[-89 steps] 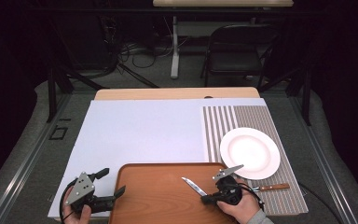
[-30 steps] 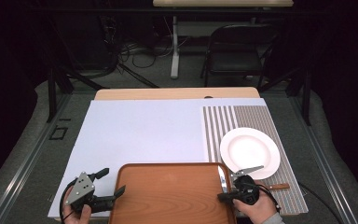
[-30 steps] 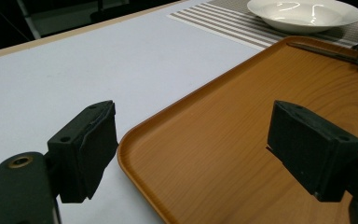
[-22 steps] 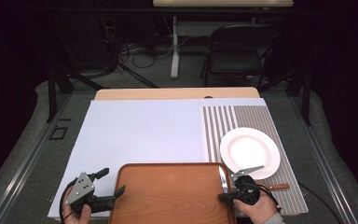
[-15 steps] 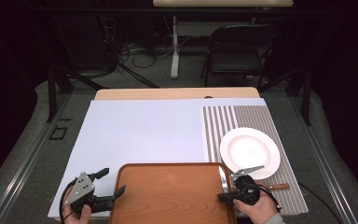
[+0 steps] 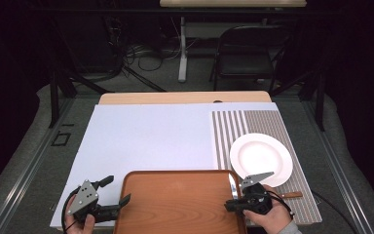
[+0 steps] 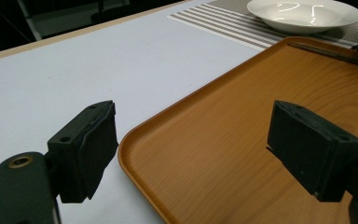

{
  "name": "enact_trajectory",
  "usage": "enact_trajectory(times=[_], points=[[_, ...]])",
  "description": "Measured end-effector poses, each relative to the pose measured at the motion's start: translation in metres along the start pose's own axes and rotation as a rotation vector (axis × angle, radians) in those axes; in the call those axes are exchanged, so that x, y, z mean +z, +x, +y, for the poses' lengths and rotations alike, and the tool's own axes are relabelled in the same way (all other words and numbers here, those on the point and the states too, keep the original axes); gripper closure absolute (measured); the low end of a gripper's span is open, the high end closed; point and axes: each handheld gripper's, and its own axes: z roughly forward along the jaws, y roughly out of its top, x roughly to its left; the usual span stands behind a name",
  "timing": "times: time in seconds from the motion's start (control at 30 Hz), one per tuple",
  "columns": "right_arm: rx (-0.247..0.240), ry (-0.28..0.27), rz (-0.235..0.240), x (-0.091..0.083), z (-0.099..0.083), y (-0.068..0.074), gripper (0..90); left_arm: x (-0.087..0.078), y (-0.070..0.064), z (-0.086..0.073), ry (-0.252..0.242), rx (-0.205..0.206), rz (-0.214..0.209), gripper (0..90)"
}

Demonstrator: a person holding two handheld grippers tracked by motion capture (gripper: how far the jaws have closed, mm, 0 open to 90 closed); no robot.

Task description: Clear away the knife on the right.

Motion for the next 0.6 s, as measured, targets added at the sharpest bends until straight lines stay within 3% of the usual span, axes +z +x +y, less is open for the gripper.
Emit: enact_trajectory(times=[0.07,0.37,0.47,0.6], points=[[-0.041,0.004,-0.006,0.0,0.0,0.001,75.0,0.0,0.0,0.0,-0.002,0.001,0.0,15.9],[-0.113,-0.023,-0.045,-0.008,-0.004,-0.003,55.6,0.0,-0.001,0.0,-0.001,0.004,0.003,15.9],[-0.127,-0.031,-0.027,-0.012,-0.005,-0.005,52.3,0.0,-0.001,0.0,0.002,0.005,0.002,15.9],[-0.168,-0.033,-0.063,-0.018,-0.006,-0.007,52.0,0.0,-0.001,0.0,0.003,0.006,0.002,15.9]])
